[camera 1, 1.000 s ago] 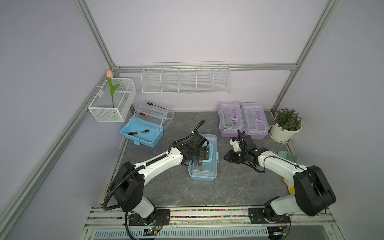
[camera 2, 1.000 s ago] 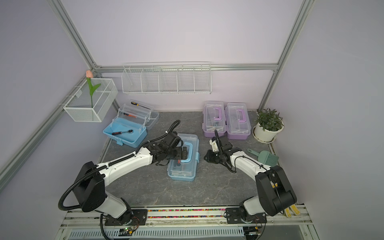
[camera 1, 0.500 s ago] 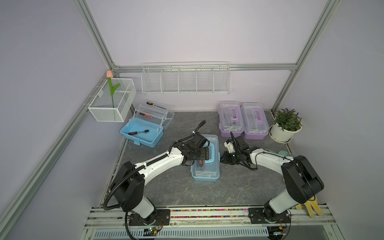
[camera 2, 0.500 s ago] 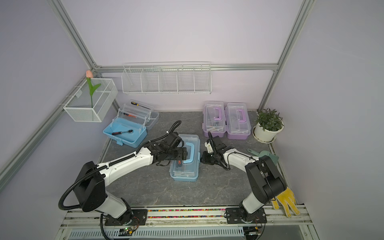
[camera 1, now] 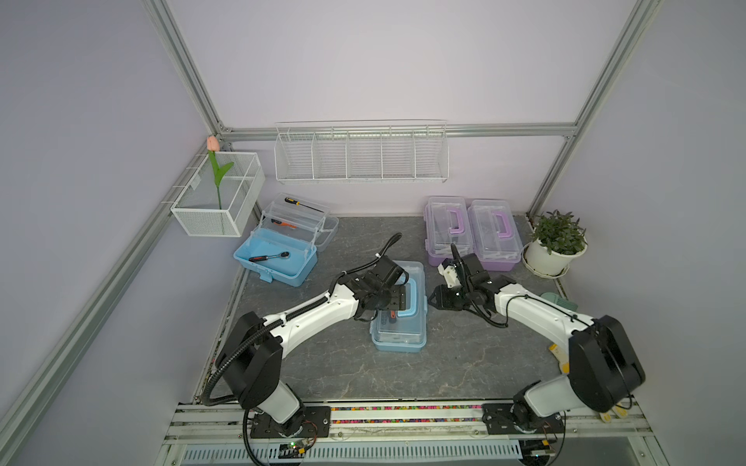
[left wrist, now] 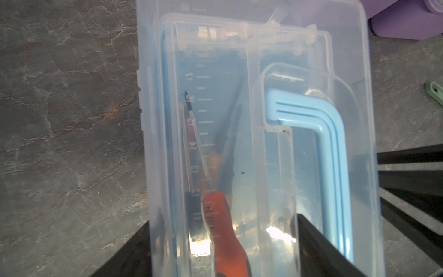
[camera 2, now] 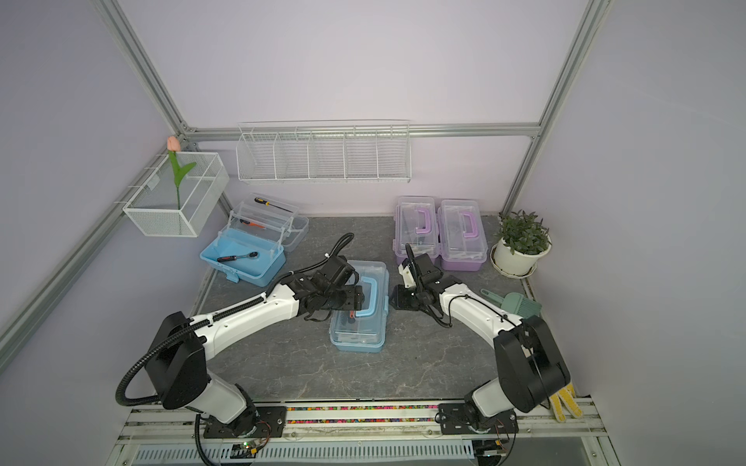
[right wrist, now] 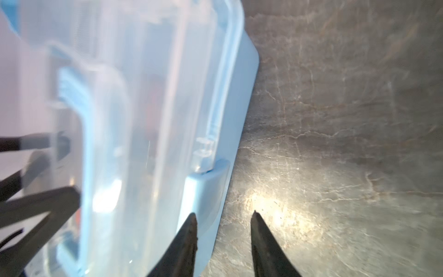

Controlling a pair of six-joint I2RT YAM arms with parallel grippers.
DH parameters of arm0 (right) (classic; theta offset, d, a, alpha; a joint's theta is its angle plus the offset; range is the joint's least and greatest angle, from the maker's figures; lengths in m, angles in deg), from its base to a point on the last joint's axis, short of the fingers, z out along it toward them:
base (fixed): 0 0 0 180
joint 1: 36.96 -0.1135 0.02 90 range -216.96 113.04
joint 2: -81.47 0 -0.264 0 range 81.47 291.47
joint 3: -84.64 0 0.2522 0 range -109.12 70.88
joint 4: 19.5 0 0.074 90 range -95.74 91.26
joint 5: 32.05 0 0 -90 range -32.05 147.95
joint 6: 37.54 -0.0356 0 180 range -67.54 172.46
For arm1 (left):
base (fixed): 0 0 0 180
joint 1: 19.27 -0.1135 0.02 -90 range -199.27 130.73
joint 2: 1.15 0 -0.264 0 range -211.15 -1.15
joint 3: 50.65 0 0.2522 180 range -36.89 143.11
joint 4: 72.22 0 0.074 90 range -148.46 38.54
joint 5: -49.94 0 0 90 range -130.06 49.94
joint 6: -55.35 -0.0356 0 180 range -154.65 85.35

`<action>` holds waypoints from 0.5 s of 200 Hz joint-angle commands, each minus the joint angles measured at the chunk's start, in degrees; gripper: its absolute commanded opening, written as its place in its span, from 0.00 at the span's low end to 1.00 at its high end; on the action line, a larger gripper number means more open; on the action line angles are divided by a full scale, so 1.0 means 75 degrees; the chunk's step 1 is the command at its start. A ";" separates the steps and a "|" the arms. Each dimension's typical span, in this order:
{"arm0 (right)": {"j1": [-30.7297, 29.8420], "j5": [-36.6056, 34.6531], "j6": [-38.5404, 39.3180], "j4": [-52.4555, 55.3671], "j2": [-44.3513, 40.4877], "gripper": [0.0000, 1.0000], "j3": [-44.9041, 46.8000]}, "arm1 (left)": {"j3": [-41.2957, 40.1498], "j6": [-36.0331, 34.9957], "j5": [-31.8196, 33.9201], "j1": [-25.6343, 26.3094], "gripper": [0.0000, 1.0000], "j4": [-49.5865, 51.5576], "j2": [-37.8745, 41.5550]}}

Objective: Close toolboxes
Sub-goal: Move the toolbox to the center of the board.

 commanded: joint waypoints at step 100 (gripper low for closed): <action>0.0662 -0.0341 0.0559 0.1480 -0.1920 0.46 0.0204 | 0.2155 -0.1370 0.0780 -0.1693 0.49 -0.0034 -0.1961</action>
